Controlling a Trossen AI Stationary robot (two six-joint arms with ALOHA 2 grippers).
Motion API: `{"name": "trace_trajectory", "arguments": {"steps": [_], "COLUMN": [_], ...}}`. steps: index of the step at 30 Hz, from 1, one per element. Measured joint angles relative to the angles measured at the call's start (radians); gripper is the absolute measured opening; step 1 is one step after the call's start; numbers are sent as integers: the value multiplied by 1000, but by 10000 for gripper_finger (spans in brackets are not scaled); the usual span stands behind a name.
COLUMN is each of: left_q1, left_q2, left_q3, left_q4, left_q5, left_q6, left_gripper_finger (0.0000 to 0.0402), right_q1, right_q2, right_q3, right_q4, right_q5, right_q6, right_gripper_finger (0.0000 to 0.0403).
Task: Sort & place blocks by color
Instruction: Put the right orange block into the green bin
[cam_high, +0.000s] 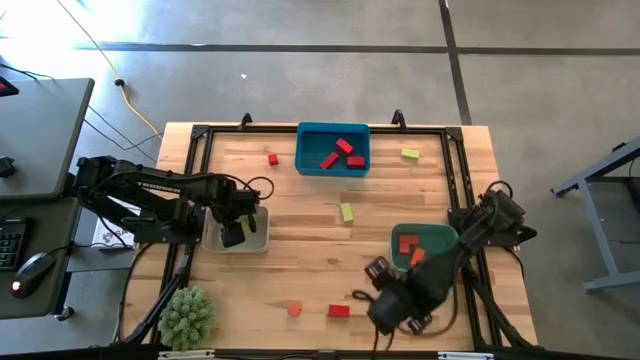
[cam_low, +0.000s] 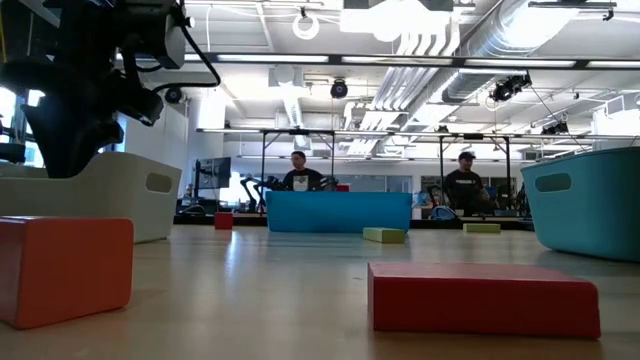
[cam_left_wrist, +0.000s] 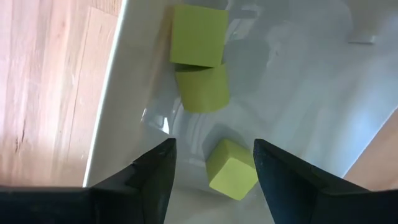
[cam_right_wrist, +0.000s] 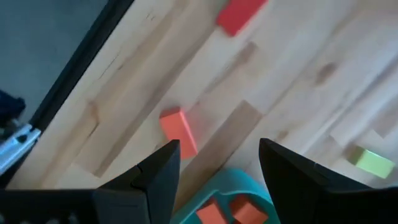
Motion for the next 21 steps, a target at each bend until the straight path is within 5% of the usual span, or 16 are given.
{"name": "trace_trajectory", "arguments": {"steps": [21], "left_q1": [0], "left_q2": [0], "left_q3": [0], "left_q4": [-1], "left_q5": [1], "left_q6": [1], "left_gripper_finger": [204], "right_q1": [83], "right_q2": [207], "right_q3": [0], "right_q4": [-1], "right_q5": [1], "right_q6": [12], "right_gripper_finger": [206]}}
